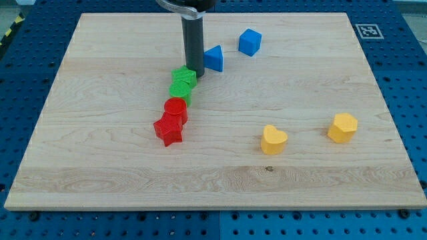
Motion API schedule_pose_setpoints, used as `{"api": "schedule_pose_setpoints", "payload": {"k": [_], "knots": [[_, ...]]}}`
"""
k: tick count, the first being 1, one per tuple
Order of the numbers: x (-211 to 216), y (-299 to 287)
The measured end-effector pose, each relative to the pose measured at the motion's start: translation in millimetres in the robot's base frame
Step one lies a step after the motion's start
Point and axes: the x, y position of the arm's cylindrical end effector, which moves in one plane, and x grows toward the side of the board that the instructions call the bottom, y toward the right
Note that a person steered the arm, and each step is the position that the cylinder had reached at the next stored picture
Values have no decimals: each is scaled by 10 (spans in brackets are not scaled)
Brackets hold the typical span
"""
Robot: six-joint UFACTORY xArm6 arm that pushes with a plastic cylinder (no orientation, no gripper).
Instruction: Touch the top right side of the yellow hexagon
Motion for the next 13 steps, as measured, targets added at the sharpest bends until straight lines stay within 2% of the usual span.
{"api": "schedule_pose_setpoints", "payload": {"k": [2, 4, 7, 9, 11, 12, 13], "knots": [[1, 2], [117, 573], [692, 1577], [773, 1775], [776, 2353], [969, 2615], [1023, 2634]]}}
